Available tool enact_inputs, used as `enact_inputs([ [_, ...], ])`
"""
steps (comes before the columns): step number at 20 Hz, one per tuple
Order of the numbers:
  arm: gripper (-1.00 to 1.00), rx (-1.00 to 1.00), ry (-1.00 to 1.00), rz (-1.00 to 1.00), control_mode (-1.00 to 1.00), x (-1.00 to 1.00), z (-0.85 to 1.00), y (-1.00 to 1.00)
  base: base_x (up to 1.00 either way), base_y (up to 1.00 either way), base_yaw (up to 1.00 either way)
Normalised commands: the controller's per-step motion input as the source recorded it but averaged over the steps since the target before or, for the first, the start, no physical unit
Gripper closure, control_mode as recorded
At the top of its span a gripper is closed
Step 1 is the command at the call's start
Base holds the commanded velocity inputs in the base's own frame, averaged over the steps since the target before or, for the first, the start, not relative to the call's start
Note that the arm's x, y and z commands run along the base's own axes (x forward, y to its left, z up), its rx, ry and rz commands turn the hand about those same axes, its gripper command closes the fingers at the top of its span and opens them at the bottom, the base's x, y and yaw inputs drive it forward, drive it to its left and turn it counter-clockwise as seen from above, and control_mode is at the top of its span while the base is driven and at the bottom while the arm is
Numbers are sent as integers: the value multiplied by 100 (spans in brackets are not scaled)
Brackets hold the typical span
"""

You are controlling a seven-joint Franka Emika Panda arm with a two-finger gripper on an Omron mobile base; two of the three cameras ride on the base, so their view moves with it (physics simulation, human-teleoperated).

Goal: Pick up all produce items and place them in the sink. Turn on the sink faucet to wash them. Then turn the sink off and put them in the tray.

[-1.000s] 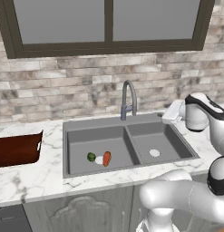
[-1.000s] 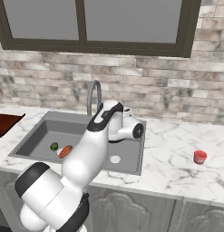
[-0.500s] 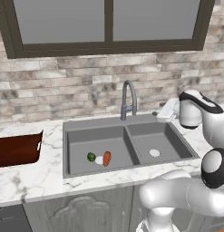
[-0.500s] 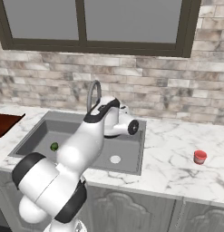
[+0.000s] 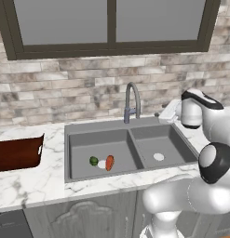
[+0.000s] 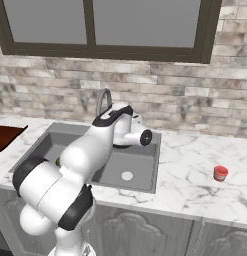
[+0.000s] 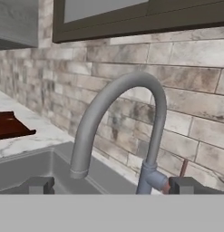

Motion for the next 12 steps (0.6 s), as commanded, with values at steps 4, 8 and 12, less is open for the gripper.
enact_inputs([
  [4, -100, 0, 0, 0, -100, 8, 0, 0, 0, 0, 0],
  [8, -100, 3, 0, 0, -100, 9, 0, -13, 0, 0, 0],
  [12, -100, 8, 0, 0, -100, 16, 0, -34, 0, 0, 0],
])
